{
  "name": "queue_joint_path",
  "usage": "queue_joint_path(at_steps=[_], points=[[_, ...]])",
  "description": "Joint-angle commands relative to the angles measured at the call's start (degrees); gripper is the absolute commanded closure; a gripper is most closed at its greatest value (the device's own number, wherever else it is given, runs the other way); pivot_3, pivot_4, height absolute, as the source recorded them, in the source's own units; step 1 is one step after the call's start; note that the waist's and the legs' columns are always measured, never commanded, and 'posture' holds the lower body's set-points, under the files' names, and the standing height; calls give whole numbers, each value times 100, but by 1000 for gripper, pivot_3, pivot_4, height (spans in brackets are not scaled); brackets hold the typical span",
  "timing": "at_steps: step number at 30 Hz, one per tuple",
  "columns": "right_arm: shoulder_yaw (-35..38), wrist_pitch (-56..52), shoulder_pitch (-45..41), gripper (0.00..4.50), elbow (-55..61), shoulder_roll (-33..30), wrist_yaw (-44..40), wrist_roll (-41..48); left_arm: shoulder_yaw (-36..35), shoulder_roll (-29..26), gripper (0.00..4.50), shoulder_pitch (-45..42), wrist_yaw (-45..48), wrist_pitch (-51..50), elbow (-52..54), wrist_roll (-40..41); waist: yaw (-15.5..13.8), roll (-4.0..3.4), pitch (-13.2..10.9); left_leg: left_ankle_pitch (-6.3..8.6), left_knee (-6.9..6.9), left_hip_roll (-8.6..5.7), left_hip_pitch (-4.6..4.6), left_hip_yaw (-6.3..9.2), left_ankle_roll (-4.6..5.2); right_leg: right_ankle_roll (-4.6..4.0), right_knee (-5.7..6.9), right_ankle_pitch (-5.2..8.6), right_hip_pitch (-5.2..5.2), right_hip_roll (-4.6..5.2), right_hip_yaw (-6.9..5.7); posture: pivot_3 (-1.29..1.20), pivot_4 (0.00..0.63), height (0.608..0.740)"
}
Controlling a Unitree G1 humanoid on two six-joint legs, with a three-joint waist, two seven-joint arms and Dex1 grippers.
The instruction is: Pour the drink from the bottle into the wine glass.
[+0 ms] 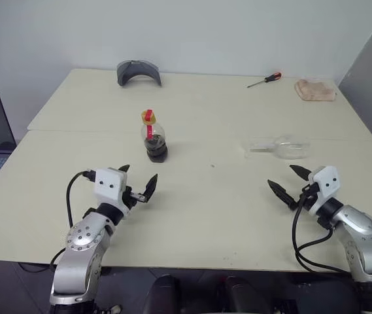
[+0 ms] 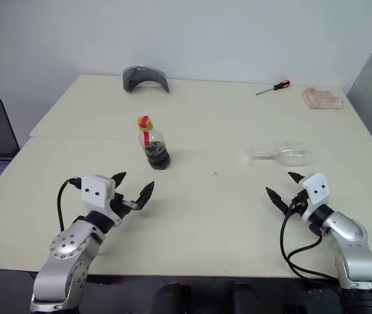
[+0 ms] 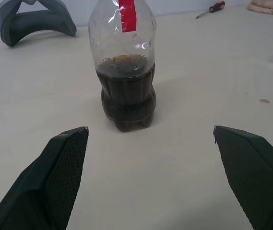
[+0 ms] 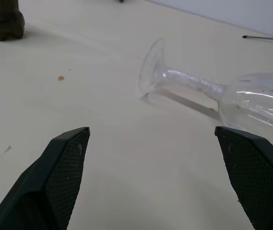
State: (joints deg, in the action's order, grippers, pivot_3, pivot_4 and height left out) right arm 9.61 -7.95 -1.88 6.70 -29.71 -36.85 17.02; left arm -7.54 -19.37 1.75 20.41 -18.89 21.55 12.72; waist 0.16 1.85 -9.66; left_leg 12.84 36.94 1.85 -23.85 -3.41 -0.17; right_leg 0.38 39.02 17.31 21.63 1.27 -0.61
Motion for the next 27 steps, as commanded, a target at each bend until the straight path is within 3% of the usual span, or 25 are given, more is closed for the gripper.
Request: queue_joint_path(at_steps=[1, 12, 17, 27], points=[[74, 48, 21, 46, 277, 1, 44, 38, 17, -65, 37, -16, 21, 189, 48, -85, 0, 0, 0, 0, 0, 0, 0, 1, 0, 0, 0, 0, 0, 0, 0, 0, 150, 740], [24, -15, 81, 46, 445, -76, -92, 97, 104, -210, 37, -13, 59, -49, 120, -190, 1, 0, 0, 0, 0, 0, 0, 1, 0, 0, 0, 0, 0, 0, 0, 0, 150, 740], [-77, -75, 188, 46, 972, -185, -511, 370, -199, -59, 37, -197, 173, 272, 186, 262, 0, 0, 0, 0, 1, 1, 0, 1, 0, 0, 0, 0, 0, 0, -1, 0, 150, 740], [-563, -961, 12, 46, 2243, -719, -1025, 856, -256, -99, 37, -708, 33, 221, -416, 220, -1, 1, 0, 0, 4, 0, 2, 6, 0, 3, 0, 1, -6, 0, -5, 0, 150, 740]])
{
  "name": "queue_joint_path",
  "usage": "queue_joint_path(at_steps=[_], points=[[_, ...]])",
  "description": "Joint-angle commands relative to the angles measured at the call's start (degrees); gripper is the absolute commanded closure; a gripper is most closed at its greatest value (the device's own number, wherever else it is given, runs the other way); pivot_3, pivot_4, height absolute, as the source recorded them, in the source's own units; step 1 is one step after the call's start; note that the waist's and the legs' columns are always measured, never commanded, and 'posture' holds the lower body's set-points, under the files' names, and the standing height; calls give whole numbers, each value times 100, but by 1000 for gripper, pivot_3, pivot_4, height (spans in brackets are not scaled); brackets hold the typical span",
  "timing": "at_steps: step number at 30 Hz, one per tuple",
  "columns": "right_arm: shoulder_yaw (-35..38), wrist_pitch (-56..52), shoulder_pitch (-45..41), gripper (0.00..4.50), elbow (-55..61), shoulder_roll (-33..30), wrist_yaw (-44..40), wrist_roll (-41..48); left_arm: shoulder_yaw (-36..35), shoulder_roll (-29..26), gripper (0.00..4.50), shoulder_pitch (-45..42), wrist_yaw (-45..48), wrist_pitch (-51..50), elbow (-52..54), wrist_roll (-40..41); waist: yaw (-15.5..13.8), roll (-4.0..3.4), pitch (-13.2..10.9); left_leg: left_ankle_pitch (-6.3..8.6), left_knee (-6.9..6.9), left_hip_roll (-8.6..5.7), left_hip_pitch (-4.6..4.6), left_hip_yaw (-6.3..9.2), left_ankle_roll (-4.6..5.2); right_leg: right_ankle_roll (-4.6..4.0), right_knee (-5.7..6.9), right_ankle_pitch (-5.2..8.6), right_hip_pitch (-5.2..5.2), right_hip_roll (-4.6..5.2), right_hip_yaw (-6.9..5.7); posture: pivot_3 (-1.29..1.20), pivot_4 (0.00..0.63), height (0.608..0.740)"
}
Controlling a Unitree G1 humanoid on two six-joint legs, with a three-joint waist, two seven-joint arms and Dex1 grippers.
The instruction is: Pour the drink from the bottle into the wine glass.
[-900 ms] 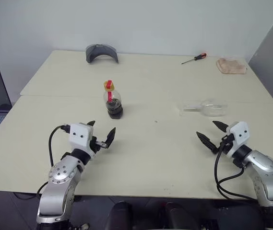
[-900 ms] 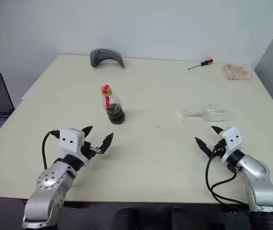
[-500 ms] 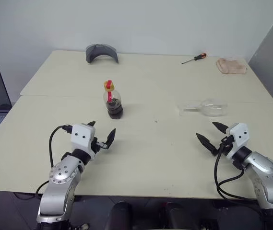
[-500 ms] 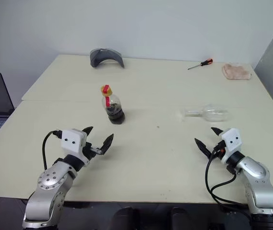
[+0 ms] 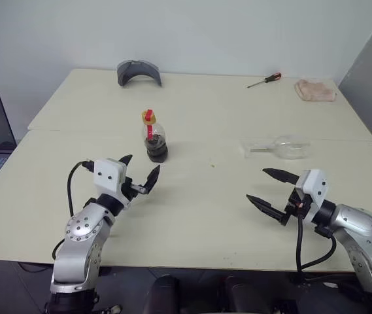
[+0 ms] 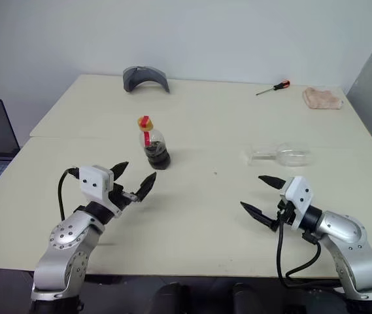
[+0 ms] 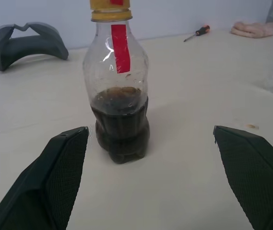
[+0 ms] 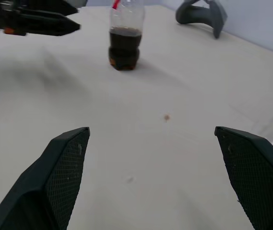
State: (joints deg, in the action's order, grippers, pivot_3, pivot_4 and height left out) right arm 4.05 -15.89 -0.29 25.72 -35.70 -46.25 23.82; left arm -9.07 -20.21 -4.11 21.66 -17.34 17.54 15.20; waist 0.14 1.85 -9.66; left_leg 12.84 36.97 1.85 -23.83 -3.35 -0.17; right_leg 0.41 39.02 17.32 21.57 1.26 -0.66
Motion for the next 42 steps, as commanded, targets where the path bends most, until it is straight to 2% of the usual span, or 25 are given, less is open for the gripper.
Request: queue_joint_path(at_steps=[1, 12, 17, 23, 28, 42], points=[[-37, -216, -184, 46, 367, -171, -125, 185, -118, 39, 37, -155, -86, 95, -51, 42, -1, 0, 0, 0, 0, 0, 0, 0, 0, 0, 0, 0, 0, 0, 0, 0, 150, 740], [-49, -238, -433, 46, 122, -128, -150, 218, -26, 178, 37, -921, -477, -116, -1033, -180, -8, 4, -1, 0, 2, -3, -1, 5, 0, -2, -2, -2, -4, 0, -4, 0, 150, 740], [-94, -197, -464, 46, 53, -19, -105, 207, 148, 180, 37, -1345, -312, -31, -1530, -218, -6, 5, -1, 0, 2, -4, -2, 5, 0, -2, -2, -2, -4, 0, -5, 0, 150, 740], [-135, -198, -545, 46, 53, 91, -60, 196, 408, 55, 37, -1746, -6, 192, -2055, -387, -5, 5, -1, -1, 2, -3, 0, 5, -1, -2, 1, -2, -4, 0, -5, 0, 150, 740], [-221, -209, -599, 46, 61, 174, 16, 167, 334, 15, 37, -2050, -66, 471, -2640, -524, -3, 5, -1, -1, 2, -3, 0, 5, -1, -2, 1, -2, -3, 0, -6, 0, 150, 740], [-564, -472, -1093, 46, 256, 349, 257, 204, 391, 360, 37, -2807, -21, 1121, -3948, -561, -6, 5, -1, -1, 3, -5, -2, 6, -2, -2, 1, -3, -3, 1, -8, 0, 150, 740]])
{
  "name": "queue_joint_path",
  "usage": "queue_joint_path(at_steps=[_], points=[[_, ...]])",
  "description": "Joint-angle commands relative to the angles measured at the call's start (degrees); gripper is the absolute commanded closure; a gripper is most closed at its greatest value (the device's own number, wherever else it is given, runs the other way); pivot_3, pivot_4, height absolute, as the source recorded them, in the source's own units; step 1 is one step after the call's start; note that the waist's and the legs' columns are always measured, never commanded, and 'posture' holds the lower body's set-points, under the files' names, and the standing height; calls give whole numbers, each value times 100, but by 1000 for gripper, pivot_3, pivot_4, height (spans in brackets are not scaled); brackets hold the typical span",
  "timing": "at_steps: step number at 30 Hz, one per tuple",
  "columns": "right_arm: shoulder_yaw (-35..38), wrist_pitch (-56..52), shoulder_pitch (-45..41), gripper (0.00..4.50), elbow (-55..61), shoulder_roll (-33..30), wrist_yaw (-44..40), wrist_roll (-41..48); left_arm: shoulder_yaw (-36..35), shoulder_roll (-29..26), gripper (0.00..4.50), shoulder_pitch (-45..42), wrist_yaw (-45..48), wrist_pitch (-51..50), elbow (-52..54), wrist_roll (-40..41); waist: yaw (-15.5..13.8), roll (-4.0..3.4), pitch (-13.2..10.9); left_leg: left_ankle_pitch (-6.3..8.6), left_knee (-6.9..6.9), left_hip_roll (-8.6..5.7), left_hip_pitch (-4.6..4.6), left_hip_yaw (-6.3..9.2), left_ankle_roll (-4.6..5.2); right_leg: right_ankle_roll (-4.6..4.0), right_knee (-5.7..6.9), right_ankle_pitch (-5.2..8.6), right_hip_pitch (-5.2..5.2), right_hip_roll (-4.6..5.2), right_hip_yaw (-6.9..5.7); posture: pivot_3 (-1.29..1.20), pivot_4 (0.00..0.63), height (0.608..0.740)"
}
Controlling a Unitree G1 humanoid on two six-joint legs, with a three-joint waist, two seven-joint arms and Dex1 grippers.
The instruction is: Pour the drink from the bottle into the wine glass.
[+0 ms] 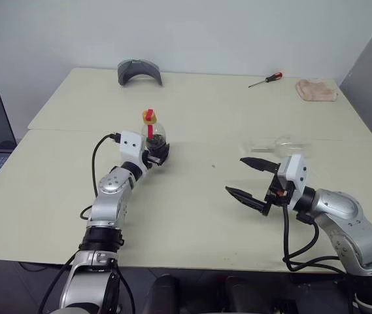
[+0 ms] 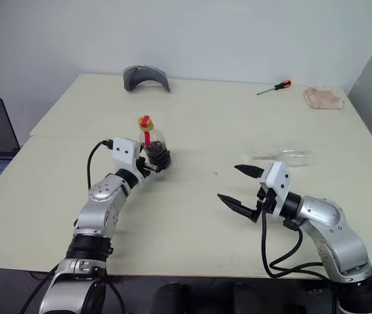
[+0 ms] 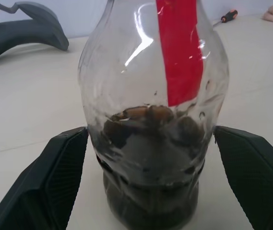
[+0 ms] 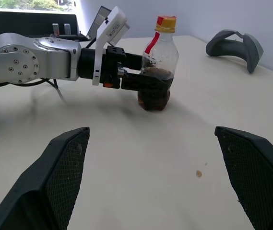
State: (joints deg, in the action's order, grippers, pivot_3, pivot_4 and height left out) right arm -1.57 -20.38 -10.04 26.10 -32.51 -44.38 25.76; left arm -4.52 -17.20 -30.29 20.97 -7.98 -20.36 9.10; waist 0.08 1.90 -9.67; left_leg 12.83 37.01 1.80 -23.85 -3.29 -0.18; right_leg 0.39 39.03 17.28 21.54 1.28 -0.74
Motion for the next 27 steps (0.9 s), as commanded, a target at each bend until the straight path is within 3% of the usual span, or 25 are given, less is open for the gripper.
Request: queue_joint_path(at_steps=[1, 12, 15, 21, 23, 27], points=[[-12, -50, -138, 46, 236, 32, 86, 20, -65, 68, 37, -243, 44, 232, -265, 30, 1, 0, 0, 0, 0, 0, 0, 0, 0, 0, 1, 0, 0, 0, 0, 0, 150, 740], [-86, -148, -369, 46, 206, 79, 171, 8, -88, 228, 37, -864, 115, 764, -1388, 12, 2, 1, 0, 0, 2, -1, -1, -1, 0, 0, 0, -1, 1, 0, -1, 0, 150, 740], [-80, -162, -362, 0, 230, 77, 209, -1, -92, 278, 602, -868, 128, 831, -1374, 17, 2, 1, -1, 0, 0, -1, -2, 0, -1, 0, 0, -1, 2, 1, -1, 0, 150, 740], [-70, -220, -305, 0, 322, 35, 312, -17, -71, 353, 2303, -724, 218, 769, -1082, 83, 2, 1, -1, 0, 3, -1, -1, 0, 0, 0, 2, -1, 1, 1, -2, 0, 150, 740], [-35, -248, -255, 0, 399, 30, 432, -68, 22, 408, 2628, -586, 333, 629, -660, 130, 2, 1, -1, -1, 3, -2, -2, 0, -1, 0, 2, -1, 1, 2, -2, 0, 150, 740], [227, -481, -18, 0, 753, -121, 660, -2, 535, 481, 2871, -155, 922, -33, 735, 316, -1, 1, -1, -10, 0, -1, -7, 0, -18, 0, -1, -1, 4, 3, -1, 0, 150, 740]])
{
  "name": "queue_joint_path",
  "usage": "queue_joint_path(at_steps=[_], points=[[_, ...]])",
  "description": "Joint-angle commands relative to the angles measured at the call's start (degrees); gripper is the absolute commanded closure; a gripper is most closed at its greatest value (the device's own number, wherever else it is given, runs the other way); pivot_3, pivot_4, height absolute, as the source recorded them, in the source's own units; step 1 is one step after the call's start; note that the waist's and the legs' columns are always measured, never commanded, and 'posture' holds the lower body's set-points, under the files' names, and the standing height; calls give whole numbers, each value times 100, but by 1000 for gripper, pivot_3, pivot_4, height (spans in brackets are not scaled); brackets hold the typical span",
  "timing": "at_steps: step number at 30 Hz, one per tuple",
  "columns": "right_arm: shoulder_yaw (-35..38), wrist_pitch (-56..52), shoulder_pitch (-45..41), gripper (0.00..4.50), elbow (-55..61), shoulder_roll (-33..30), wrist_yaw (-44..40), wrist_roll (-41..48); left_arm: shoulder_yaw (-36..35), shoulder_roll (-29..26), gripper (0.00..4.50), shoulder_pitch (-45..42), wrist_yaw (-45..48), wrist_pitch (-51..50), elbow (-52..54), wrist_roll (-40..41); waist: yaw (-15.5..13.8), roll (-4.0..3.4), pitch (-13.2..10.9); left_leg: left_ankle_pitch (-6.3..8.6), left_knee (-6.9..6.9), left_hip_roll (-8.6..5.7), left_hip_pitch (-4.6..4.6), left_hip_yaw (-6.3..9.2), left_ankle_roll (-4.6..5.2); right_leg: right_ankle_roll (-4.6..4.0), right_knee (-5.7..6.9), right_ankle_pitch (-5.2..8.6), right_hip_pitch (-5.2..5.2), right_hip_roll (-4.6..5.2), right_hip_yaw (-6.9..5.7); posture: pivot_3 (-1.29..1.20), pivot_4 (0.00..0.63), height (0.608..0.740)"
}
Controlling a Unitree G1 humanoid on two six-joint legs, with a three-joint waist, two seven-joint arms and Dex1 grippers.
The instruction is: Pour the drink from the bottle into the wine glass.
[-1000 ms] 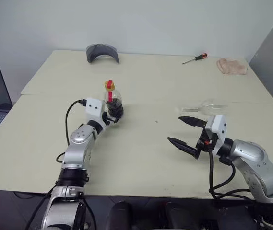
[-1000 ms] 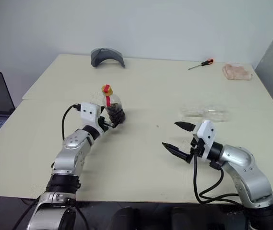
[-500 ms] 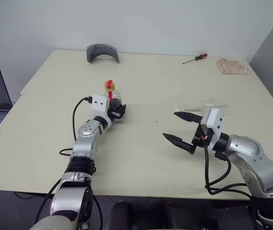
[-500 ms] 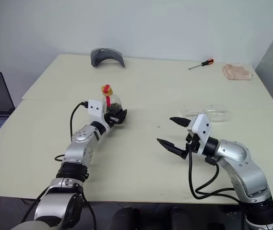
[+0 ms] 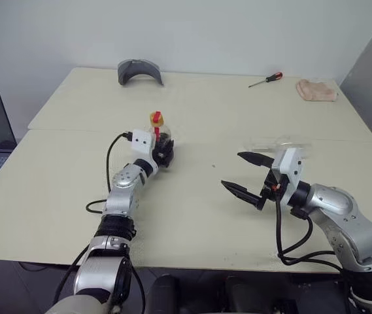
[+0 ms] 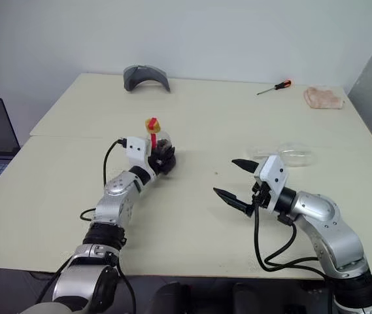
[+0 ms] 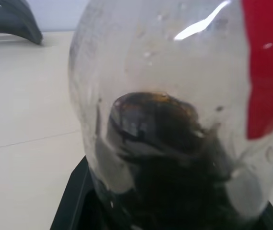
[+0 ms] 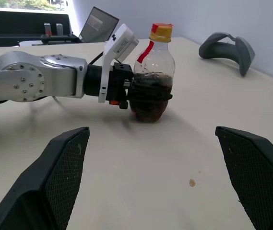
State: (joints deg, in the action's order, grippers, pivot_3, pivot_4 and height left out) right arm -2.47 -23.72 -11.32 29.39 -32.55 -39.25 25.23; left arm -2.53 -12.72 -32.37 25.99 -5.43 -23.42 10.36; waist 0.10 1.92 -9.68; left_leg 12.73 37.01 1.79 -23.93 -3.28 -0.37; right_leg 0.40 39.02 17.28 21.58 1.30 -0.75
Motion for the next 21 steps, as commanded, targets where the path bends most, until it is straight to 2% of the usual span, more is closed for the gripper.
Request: queue_joint_path(at_steps=[1, 4, 8, 13, 17, 21], points=[[401, -202, 178, 0, 510, -167, 164, 100, 450, 24, 2898, 120, 553, -436, 1273, 228, -14, 0, 0, -4, -1, 0, -1, 0, -7, 0, -2, 0, 0, 0, 0, 0, 150, 740], [766, -449, 411, 0, 915, -382, 220, 305, 855, -26, 2998, 225, 1089, -858, 1805, 370, -17, 0, 0, -4, 1, -1, 1, 0, -7, 0, 1, 0, -1, 0, 0, 0, 150, 740], [1386, -1349, 354, 0, 1532, -617, 485, 1424, 1379, -106, 3146, 262, 1854, -1285, 2127, 548, 1, -1, 0, 1, 1, -2, 7, 1, 2, 0, 4, 0, -6, 0, 2, 0, 150, 740], [1301, -2181, -25, 0, 1925, -846, 1069, 1775, 1795, -81, 3322, 253, 2359, -1395, 2180, 546, 38, -3, 1, 5, -3, 7, 12, 5, 10, -2, 4, 1, -5, -11, 2, 0, 150, 740], [1214, -2424, -246, 0, 2032, -730, 1385, 2014, 2258, -87, 3419, 190, 2927, -1238, 2097, 448, 25, -3, 1, 5, -3, 3, 7, 5, 11, -3, 2, 2, -3, -11, 4, 0, 150, 740], [1207, -2553, -318, 0, 1984, -619, 1619, 2200, 2361, -95, 3462, 102, 3174, -1086, 1940, 366, 3, -2, 1, 6, 0, -4, 2, 3, 12, -2, -2, 2, -3, -4, 5, 0, 150, 740]])
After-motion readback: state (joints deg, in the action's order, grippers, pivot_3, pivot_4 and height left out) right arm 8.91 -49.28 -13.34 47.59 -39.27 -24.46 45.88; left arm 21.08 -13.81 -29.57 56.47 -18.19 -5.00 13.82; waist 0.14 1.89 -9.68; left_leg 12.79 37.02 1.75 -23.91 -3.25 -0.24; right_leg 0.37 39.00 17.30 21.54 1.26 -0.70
